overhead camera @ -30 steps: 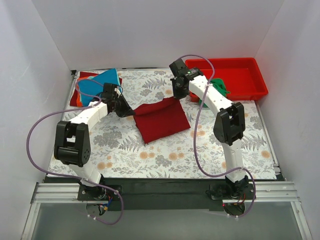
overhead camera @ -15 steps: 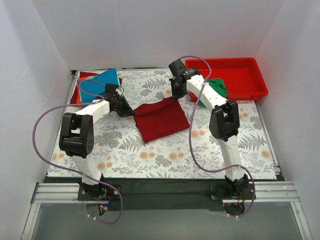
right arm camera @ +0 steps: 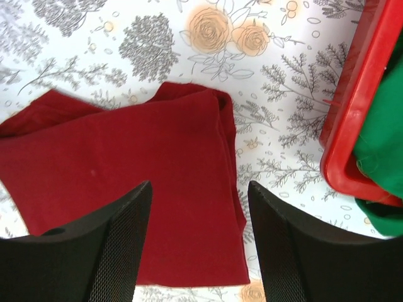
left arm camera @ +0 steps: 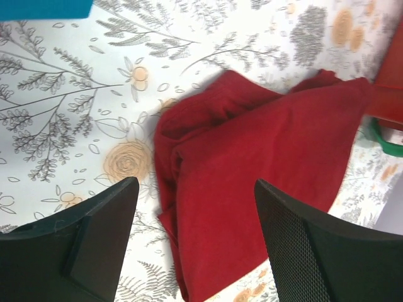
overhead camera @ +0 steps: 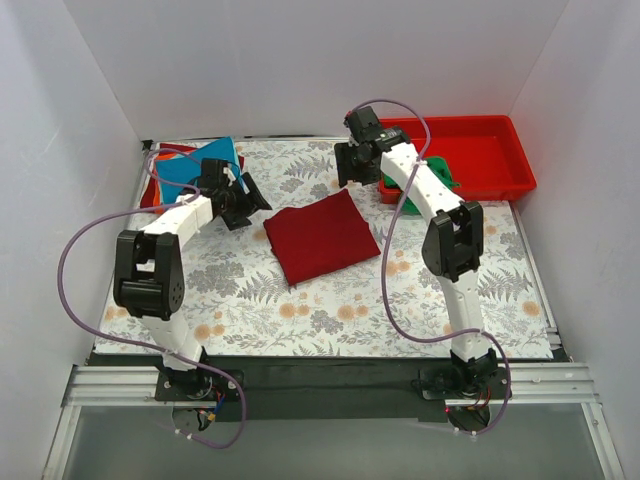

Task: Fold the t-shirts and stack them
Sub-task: Fold the tshirt, then neatly place the folded tshirt to the corner

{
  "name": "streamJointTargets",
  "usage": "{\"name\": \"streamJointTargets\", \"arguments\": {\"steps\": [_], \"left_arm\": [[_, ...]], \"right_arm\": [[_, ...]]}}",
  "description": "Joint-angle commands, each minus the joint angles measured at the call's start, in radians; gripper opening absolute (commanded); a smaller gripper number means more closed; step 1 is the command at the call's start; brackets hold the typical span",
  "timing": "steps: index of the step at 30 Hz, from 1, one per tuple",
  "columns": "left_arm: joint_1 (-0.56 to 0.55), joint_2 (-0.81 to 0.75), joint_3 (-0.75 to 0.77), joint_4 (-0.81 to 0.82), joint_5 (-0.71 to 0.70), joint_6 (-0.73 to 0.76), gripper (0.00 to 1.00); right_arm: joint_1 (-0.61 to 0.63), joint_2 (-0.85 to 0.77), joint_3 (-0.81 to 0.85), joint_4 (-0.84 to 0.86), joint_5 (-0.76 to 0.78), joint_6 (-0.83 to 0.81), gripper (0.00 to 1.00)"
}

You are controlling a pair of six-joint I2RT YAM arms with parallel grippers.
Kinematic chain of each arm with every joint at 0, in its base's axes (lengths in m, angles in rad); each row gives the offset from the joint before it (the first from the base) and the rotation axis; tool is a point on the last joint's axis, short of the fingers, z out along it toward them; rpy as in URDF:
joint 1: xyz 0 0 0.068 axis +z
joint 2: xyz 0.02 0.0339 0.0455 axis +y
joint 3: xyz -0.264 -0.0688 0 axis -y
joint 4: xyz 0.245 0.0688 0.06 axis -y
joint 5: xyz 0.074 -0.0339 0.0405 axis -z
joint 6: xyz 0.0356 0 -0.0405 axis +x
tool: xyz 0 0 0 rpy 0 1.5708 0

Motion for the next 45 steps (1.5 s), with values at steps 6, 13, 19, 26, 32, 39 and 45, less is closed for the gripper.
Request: {"name": "streamJointTargets", "arguments": {"steps": [6, 13, 19, 26, 32, 39, 45], "left_arm": [[-0.003, -0.241, -0.26, 0.173, 0.168, -0.009, 0.73], [-0.035, -0.334, -0.468, 0.31, 0.226, -0.07, 0.72], [-0.056, -0.328, -0.553, 0.383, 0.228, -0.11, 0.72], [-0.058, -0.291, -0.622, 0.524, 0.235, -0.156, 0.72], [-0.058, -0.222, -0.65, 0.65, 0.24, -0.187, 0.72], [-0.058, -0.167, -0.721, 0.8, 0.148, -0.23, 0.72], [-0.078, -0.106, -0.744, 0.868, 0.104, -0.279, 0.72]], "right_arm": [[0.005, -0.243, -0.204, 0.061, -0.196, -0.028, 0.66], [0.03, -0.343, -0.489, 0.181, -0.336, -0.004, 0.65], [0.031, -0.357, -0.67, 0.297, -0.415, 0.027, 0.65], [0.031, -0.293, -0.689, 0.313, -0.438, 0.006, 0.64], [0.031, -0.279, -0.709, 0.316, -0.442, 0.004, 0.64], [0.031, -0.29, -0.712, 0.314, -0.442, 0.005, 0.64], [0.031, -0.282, -0.713, 0.316, -0.449, 0.013, 0.64]]}}
